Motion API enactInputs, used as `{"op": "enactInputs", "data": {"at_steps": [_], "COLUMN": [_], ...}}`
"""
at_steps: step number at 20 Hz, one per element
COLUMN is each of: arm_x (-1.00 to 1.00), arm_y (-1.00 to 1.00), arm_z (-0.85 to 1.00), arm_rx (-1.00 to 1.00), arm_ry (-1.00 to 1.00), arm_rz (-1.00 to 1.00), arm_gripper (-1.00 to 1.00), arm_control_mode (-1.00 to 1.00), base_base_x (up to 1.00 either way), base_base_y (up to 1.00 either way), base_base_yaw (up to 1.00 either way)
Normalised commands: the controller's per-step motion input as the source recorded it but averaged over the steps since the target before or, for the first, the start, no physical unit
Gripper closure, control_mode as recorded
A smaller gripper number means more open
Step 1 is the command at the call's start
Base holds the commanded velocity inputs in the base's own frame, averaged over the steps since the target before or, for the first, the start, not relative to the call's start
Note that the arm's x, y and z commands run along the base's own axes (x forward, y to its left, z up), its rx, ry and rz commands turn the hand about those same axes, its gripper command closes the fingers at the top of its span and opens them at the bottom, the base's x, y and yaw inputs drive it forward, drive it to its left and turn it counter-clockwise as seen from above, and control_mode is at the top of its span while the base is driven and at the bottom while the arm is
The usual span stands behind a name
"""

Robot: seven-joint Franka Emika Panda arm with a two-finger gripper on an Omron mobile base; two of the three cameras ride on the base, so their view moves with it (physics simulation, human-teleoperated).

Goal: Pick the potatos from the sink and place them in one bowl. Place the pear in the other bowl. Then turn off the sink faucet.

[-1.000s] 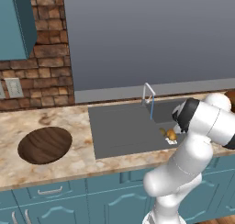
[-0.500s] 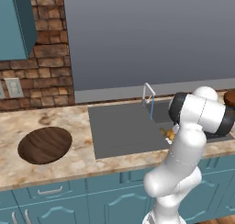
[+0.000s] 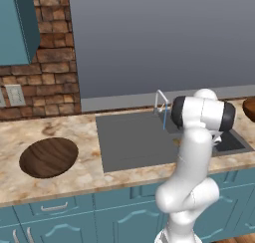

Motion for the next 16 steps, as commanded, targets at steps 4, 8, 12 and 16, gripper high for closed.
{"op": "enactInputs", "data": {"at_steps": [4,8,12,16], "arm_x": [0.26,0.38,0.49,0.45], "arm_y": [-0.2,-0.03,0.0,-0.12], "arm_z": [-0.22,-0.2,-0.16,-0.2], "arm_rx": [0.0,0.0,0.0,0.0], "arm_ry": [-0.02,-0.01,-0.01,0.0], "arm_rz": [0.01,0.0,0.0,0.0], "arm_gripper": [-1.0,-1.0,-1.0,-1.0], "arm_control_mode": [-1.0,-1.0,-1.0,-1.0], "base_base_x": [0.0,0.0,0.0,0.0], "base_base_y": [0.0,0.0,0.0,0.0], "base_base_yaw": [0.0,0.0,0.0,0.0]}}
